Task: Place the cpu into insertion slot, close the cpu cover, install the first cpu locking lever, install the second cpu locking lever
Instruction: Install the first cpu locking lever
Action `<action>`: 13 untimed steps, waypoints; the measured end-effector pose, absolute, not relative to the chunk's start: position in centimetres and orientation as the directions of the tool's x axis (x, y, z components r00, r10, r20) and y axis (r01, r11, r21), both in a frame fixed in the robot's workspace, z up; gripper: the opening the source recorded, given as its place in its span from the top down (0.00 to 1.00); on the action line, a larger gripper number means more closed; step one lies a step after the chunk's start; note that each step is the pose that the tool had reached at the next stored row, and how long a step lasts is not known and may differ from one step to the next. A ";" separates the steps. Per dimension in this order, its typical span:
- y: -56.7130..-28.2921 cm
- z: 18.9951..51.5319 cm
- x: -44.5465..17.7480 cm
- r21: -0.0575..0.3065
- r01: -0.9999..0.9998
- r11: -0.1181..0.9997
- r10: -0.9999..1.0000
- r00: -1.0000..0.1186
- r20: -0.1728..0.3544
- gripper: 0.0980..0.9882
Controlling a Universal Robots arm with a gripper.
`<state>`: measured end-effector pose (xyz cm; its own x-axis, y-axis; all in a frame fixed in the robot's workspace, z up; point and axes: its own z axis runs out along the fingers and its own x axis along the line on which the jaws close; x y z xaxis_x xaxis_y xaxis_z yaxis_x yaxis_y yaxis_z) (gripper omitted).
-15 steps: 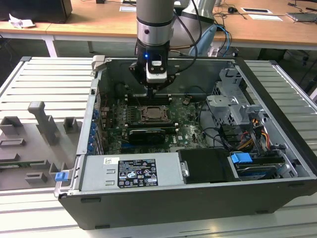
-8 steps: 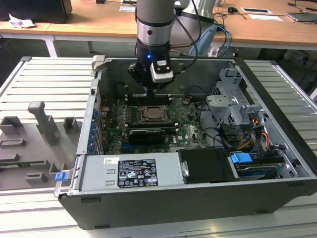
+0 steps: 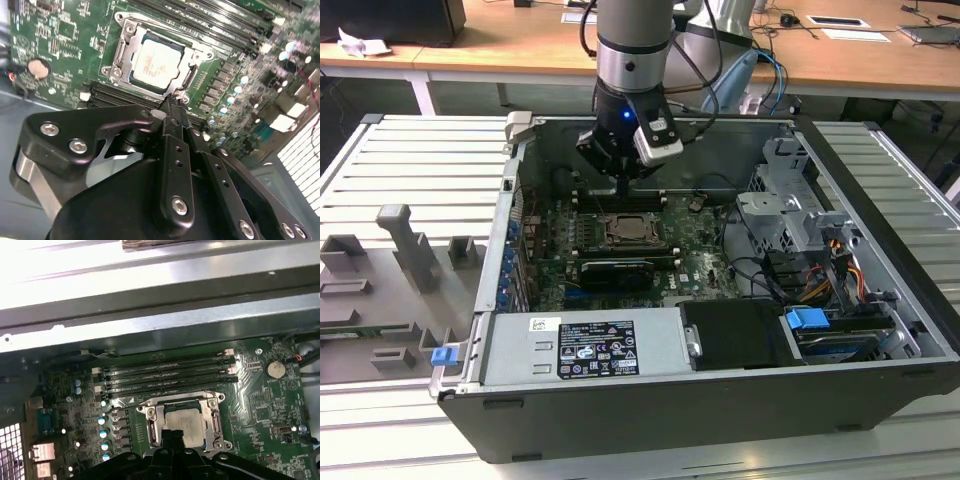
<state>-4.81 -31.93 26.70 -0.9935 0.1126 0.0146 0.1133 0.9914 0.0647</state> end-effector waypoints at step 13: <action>-31.9 26.6 -5.1 0.063 -0.143 0.988 -0.144 -0.990 0.003 0.99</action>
<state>-5.14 -31.93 26.58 -0.9896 -0.1436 0.0034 -0.1431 0.9877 0.0631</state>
